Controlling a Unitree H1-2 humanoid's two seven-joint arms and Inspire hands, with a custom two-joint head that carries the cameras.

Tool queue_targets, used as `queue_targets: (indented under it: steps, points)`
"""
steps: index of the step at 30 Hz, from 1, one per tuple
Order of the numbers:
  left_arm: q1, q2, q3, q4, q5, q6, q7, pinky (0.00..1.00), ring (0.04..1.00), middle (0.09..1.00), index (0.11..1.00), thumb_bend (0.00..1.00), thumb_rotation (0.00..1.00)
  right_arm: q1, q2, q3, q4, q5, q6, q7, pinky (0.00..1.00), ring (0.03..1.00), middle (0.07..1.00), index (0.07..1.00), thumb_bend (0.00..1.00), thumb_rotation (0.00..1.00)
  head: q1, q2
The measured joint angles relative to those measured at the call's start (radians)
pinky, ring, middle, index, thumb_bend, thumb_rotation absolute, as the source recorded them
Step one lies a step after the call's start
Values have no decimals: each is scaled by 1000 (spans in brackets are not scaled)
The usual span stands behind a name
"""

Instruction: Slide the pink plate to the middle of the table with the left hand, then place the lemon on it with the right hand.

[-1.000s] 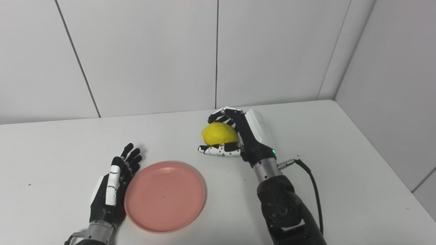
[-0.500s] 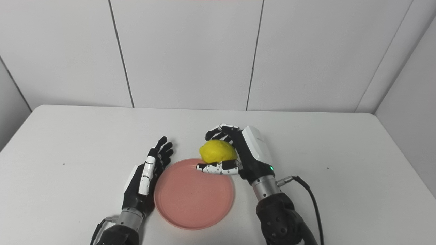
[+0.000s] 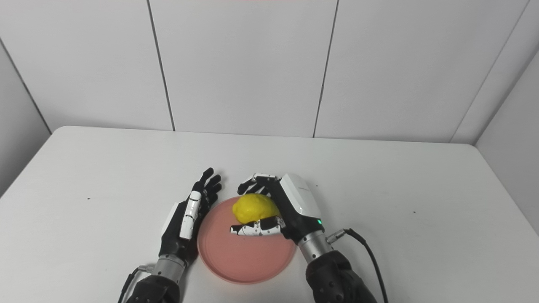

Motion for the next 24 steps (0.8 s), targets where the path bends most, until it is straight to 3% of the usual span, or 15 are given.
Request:
queue_targets:
  steps: [10, 13, 14, 15, 16, 17, 18, 24]
  points:
    - [0, -8, 3, 0, -2, 0, 4, 983, 959, 954, 956, 499, 1000, 1, -8, 43, 75, -31, -51, 7, 351, 394, 471, 552, 507, 0, -3, 6]
    - [0, -9, 4, 0, -2, 1, 4, 989, 962, 955, 954, 505, 1000, 1, -9, 48, 107, -59, -61, 1, 435, 421, 488, 535, 511, 0, -3, 8]
    - [0, -9, 4, 0, -2, 1, 4, 993, 965, 957, 955, 504, 1000, 1, -10, 50, 114, -66, -63, 1, 465, 460, 492, 526, 513, 0, -3, 8]
    - [0, -9, 4, 0, -2, 1, 4, 998, 970, 960, 957, 503, 1000, 1, -11, 51, 118, -78, -65, 1, 515, 558, 495, 506, 517, 0, -3, 8]
    - [0, -9, 4, 0, -2, 2, 4, 999, 970, 960, 957, 503, 1000, 1, -13, 51, 119, -88, -68, 0, 520, 568, 495, 504, 518, 0, -3, 8]
    - [0, -9, 4, 0, -2, 2, 4, 1000, 971, 960, 957, 505, 1000, 0, -15, 51, 119, -95, -71, -1, 564, 622, 601, 500, 508, 77, -3, 8]
    - [0, -9, 4, 0, -2, 2, 4, 1000, 971, 960, 956, 508, 1000, 0, -16, 51, 119, -100, -74, -1, 582, 643, 638, 499, 505, 104, -3, 8]
    - [0, -8, 3, 0, -2, 2, 4, 1000, 970, 960, 955, 500, 1000, 1, -23, 51, 118, -124, -91, -2, 627, 696, 697, 498, 503, 135, -3, 9]
